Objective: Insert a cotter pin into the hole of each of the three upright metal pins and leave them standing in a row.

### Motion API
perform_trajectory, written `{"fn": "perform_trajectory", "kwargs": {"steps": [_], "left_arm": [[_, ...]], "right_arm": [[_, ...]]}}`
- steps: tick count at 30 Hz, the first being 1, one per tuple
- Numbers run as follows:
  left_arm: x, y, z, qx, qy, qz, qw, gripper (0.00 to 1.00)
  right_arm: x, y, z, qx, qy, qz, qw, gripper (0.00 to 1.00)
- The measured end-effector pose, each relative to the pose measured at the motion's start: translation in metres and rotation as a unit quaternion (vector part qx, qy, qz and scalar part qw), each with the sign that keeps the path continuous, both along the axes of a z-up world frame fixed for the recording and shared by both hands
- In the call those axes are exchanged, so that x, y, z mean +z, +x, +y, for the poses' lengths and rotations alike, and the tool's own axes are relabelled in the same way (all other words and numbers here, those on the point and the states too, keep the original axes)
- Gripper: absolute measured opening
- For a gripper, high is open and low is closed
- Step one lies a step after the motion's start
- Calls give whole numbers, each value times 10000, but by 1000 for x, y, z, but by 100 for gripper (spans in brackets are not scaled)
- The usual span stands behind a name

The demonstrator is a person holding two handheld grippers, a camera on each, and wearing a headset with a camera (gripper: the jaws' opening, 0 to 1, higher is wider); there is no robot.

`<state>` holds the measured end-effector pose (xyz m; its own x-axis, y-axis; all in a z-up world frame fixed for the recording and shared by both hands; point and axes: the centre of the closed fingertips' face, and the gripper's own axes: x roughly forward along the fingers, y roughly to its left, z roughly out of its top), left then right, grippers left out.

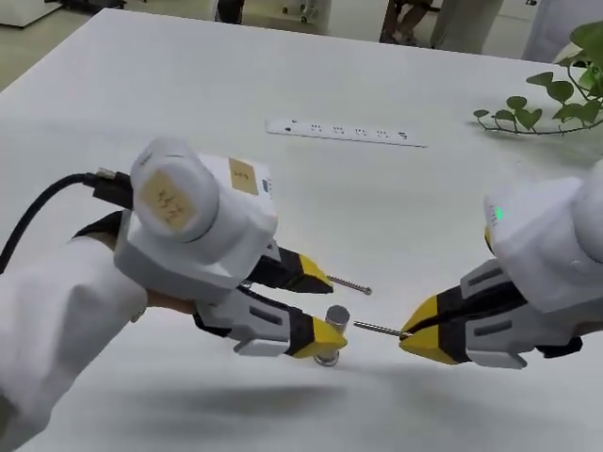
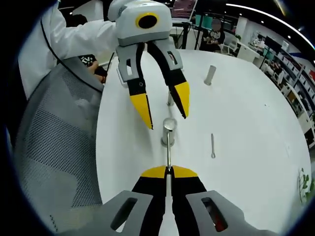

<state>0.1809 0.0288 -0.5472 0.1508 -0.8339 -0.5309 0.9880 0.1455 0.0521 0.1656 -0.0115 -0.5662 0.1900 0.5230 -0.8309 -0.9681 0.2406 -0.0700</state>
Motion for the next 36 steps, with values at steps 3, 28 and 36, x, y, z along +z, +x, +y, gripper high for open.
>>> {"fn": "perform_trajectory", "kwargs": {"steps": [3,28,36], "left_arm": [[0,2,-3,-54,50,-25,10000,23],[-7,-2,-2,48,240,335,9991,10],[-7,-2,-3,50,251,319,9992,10]], "right_arm": [[0,1,1,23,13,-31,10000,0],[-2,2,16,24,173,-182,9997,0],[0,4,30,144,232,-233,9994,0]]}}
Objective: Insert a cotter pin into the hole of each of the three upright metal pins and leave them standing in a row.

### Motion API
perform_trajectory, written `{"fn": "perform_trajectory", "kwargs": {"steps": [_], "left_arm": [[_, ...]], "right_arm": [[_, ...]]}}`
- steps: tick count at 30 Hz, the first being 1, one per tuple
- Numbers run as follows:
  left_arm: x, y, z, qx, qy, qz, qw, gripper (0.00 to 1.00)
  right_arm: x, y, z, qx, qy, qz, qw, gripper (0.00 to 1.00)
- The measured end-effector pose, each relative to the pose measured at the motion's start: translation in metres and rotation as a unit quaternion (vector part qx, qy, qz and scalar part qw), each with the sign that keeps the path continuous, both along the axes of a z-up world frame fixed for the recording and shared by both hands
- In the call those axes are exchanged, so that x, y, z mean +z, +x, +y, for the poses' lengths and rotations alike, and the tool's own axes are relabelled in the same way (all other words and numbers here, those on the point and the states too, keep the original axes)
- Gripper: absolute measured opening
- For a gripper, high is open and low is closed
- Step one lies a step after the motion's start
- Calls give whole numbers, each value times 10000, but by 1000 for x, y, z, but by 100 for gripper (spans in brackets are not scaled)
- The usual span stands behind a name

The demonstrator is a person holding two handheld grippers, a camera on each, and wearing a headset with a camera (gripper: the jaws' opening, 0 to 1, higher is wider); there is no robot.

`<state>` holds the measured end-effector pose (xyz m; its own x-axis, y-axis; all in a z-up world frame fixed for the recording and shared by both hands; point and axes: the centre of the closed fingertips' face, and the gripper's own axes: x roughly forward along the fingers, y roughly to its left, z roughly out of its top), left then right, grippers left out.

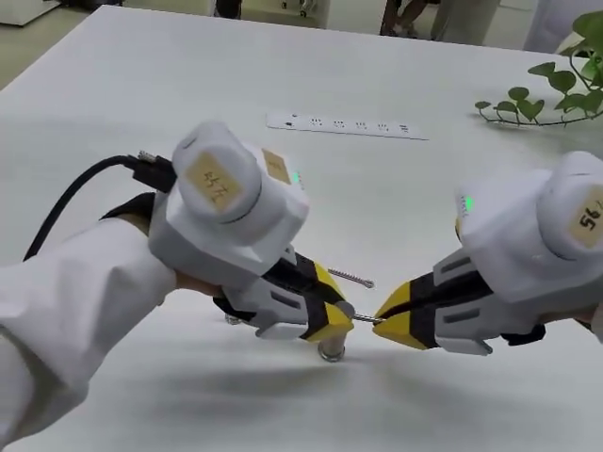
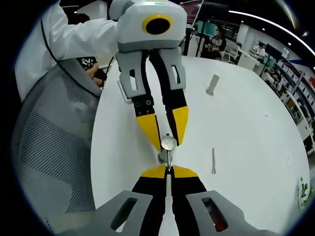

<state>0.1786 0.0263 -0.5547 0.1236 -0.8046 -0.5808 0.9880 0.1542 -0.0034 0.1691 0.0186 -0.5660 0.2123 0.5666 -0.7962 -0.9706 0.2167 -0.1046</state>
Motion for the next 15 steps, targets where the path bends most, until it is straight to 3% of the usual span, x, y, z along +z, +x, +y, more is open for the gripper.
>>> {"fn": "perform_trajectory", "kwargs": {"steps": [15], "left_arm": [[0,2,-2,36,46,67,10000,10]], "right_arm": [[-1,6,12,464,-217,-101,9986,0]]}}
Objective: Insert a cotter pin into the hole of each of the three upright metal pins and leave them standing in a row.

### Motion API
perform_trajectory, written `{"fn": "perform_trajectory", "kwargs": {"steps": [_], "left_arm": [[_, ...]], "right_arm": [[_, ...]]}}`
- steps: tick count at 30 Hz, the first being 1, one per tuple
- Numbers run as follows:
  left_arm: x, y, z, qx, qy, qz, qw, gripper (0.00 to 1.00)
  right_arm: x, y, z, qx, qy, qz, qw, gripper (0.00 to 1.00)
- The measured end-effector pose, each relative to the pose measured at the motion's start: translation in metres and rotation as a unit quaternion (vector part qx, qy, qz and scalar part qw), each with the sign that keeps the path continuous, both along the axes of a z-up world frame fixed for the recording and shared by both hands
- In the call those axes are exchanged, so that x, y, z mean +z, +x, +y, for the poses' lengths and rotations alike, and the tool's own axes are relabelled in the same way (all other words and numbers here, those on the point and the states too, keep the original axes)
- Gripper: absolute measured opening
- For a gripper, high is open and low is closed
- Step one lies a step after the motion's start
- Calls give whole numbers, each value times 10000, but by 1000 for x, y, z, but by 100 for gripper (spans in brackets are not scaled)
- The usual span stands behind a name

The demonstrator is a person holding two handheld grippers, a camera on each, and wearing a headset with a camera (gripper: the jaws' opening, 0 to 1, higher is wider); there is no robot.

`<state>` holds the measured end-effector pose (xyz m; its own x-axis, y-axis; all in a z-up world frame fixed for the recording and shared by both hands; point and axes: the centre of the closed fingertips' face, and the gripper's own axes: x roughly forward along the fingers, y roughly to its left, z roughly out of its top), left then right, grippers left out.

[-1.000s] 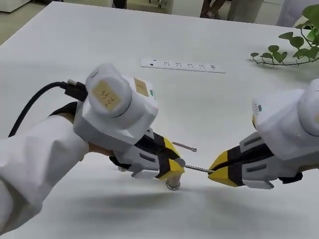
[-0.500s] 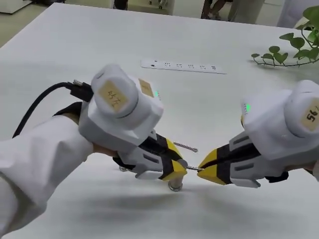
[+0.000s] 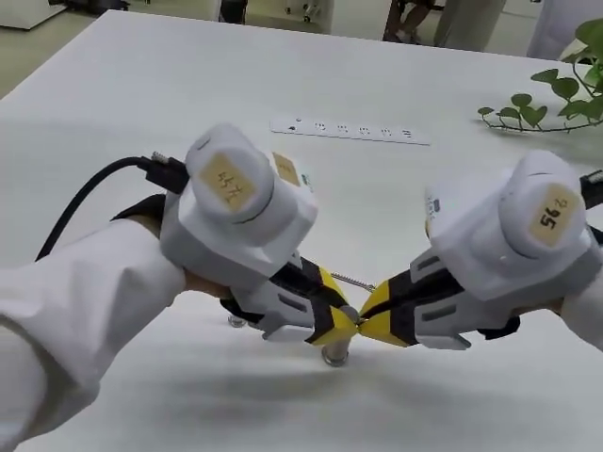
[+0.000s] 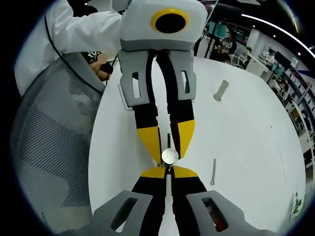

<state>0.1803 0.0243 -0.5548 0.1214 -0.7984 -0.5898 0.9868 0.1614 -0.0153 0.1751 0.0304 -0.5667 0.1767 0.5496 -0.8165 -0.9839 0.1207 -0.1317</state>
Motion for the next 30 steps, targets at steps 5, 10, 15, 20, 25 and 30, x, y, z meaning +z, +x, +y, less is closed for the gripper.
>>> {"fn": "perform_trajectory", "kwargs": {"steps": [5,10,15,20,25,30], "left_arm": [[0,-1,0,42,-6,59,10000,10],[0,-1,1,164,-52,192,9997,10],[5,-1,1,-70,-23,-318,9995,13],[19,9,15,132,-105,-559,9983,36],[40,9,32,223,-501,-730,9958,47],[45,2,46,276,-529,-637,9962,64]], "right_arm": [[0,0,0,35,-13,-35,10000,0],[-1,-1,-1,76,-39,-47,10000,0],[-3,1,-4,-55,-35,-64,10000,8],[5,3,-8,-370,247,-51,9990,13],[10,2,-4,-570,557,25,9968,19],[7,2,3,-653,745,189,9949,19]]}}
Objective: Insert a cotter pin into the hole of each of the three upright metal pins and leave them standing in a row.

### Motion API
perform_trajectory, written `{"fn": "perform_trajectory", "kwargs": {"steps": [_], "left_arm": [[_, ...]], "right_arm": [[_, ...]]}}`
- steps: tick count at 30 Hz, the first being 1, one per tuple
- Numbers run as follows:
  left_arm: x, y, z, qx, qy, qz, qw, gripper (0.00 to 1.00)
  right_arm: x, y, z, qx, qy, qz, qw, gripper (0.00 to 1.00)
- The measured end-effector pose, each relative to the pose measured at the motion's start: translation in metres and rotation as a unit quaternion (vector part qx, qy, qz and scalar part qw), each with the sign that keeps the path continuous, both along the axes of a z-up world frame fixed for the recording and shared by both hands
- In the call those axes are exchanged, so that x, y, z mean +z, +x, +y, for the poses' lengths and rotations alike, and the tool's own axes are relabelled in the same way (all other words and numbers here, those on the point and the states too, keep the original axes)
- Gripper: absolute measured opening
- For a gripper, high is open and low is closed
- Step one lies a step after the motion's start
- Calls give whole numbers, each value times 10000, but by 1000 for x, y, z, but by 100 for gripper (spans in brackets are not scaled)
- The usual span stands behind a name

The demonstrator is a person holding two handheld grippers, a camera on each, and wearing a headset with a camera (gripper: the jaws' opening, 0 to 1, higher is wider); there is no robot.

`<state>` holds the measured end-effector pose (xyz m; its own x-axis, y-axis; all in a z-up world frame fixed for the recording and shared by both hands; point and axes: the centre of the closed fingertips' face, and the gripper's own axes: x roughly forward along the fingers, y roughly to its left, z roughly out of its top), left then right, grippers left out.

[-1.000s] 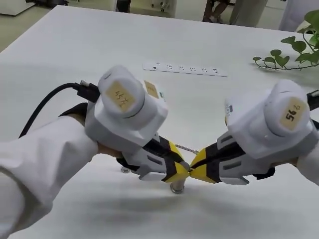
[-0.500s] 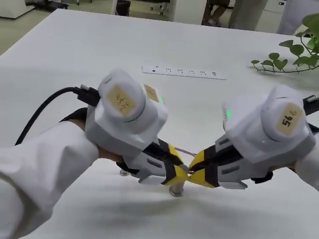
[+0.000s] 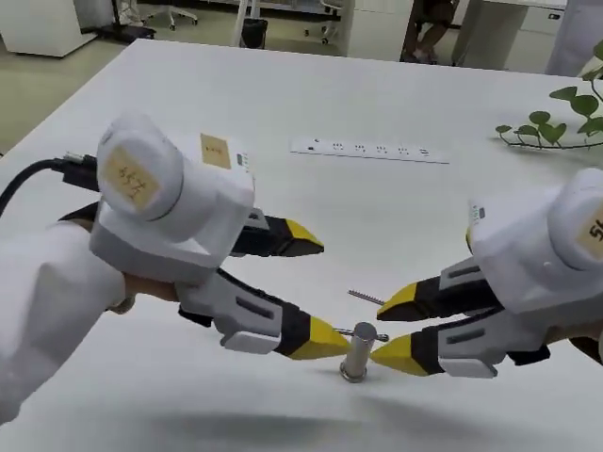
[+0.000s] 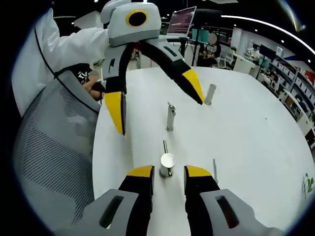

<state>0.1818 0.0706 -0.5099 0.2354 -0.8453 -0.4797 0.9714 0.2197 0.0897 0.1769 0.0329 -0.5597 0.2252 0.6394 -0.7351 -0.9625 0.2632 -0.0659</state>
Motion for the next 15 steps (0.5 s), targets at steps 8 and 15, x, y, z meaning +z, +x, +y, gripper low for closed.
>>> {"fn": "perform_trajectory", "kwargs": {"steps": [8,15], "left_arm": [[0,-16,25,382,99,73,9992,88],[-5,-12,50,1117,-41,97,9937,99]], "right_arm": [[-11,1,8,13,45,115,9999,20],[-14,1,14,40,121,187,9997,19]]}}
